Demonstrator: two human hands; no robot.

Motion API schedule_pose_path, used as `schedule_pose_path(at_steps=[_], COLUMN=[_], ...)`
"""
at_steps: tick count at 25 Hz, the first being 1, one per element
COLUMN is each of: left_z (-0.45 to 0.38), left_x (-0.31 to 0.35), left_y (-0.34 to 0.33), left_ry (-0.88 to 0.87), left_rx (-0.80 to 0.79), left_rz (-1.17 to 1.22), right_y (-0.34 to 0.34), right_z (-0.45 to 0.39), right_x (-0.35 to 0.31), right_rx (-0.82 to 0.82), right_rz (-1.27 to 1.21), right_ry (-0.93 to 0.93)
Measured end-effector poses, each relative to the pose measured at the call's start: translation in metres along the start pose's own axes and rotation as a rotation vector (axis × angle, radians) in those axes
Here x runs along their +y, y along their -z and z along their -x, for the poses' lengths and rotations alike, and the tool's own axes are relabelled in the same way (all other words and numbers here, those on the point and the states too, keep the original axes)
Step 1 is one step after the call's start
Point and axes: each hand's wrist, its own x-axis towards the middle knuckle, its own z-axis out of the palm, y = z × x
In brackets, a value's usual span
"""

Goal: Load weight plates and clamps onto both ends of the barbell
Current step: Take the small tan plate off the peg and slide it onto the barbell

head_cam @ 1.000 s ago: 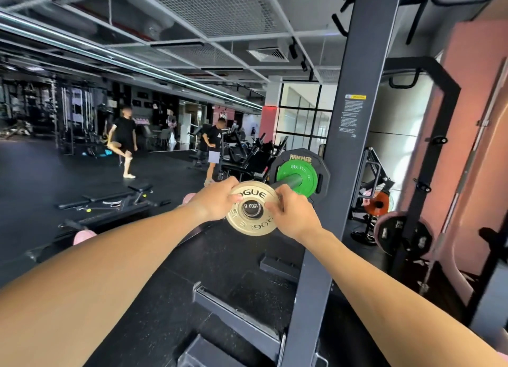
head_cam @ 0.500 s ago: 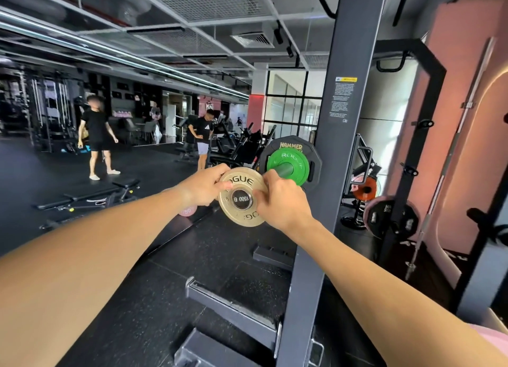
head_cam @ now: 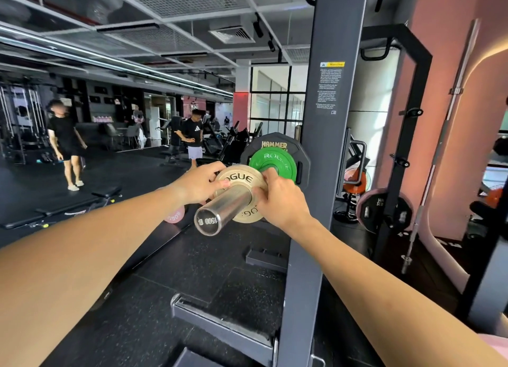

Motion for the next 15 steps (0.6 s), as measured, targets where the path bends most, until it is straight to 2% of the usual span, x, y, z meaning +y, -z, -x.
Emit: schedule_pose_path(at_steps=[8, 11, 15], left_z=[-0.126, -0.168, -0.202], left_x=[-0.012, -0.019, -0.028], left_y=[-0.036, -0.046, -0.061], left_ry=[0.052, 0.053, 0.061], left_rx=[-0.055, -0.061, 0.012], left_rz=[-0.02, -0.069, -0.116], right_y=[-0.038, -0.048, -0.062], right_z=[-0.084, -0.107, -0.122], right_x=[0.098, 0.133, 0.157], right_rx=[-0.004, 0.11, 0.243], right_rz=[0.046, 0.197, 0.315], right_ry=[-0.054, -0.014, -0.018])
